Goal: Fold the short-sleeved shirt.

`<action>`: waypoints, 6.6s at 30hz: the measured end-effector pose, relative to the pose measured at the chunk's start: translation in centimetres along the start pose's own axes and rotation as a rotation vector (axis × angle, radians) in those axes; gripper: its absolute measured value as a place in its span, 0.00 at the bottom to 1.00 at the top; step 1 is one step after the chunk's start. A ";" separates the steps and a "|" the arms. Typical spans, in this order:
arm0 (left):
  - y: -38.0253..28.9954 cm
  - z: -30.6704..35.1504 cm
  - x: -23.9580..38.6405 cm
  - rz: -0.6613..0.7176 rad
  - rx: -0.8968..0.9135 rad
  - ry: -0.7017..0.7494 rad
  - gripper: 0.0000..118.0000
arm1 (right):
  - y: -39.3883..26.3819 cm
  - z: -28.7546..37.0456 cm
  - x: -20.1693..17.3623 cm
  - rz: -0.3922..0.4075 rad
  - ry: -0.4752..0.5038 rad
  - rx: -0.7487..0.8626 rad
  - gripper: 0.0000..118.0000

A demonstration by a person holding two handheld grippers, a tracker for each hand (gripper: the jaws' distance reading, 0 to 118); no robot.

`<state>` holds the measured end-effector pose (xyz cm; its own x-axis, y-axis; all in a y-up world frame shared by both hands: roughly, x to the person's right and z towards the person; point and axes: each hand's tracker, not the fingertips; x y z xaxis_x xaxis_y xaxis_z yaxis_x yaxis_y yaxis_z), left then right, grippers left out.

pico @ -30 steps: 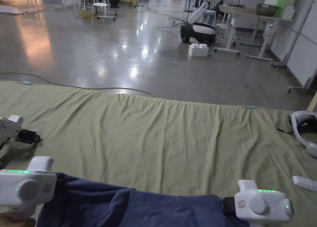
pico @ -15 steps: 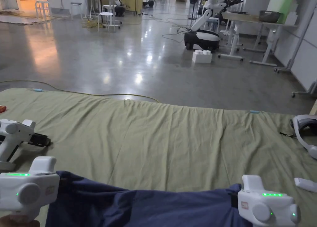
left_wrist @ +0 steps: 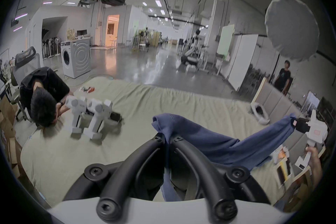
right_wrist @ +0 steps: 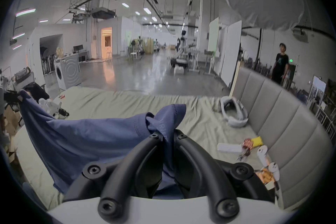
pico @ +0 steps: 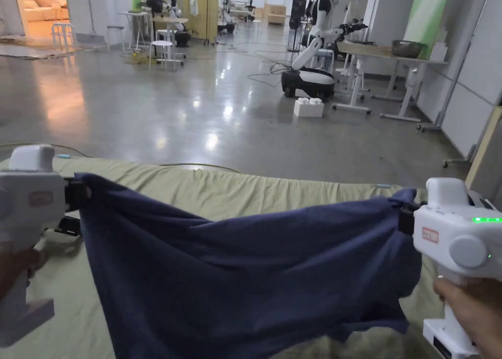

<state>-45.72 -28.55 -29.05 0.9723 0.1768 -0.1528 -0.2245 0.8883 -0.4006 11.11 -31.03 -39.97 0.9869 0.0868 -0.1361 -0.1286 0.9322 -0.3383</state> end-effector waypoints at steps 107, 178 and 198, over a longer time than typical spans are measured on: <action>-21.2 7.6 9.9 -0.164 0.146 0.040 0.02 | -16.4 14.0 -12.2 -0.032 -0.037 0.200 0.06; -14.2 -15.3 7.0 -0.190 -0.407 0.007 0.08 | -26.8 -12.6 5.1 -0.159 -0.112 -0.747 0.41; -9.0 -8.9 7.3 -0.158 -0.234 0.019 0.08 | -15.2 -2.2 3.2 0.046 -0.127 -0.260 0.03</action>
<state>-37.22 -39.03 -34.64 0.9956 0.0336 -0.0880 -0.0811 0.7816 -0.6186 15.97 -45.74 -37.31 0.9817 0.1852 -0.0442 -0.1776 0.8066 -0.5638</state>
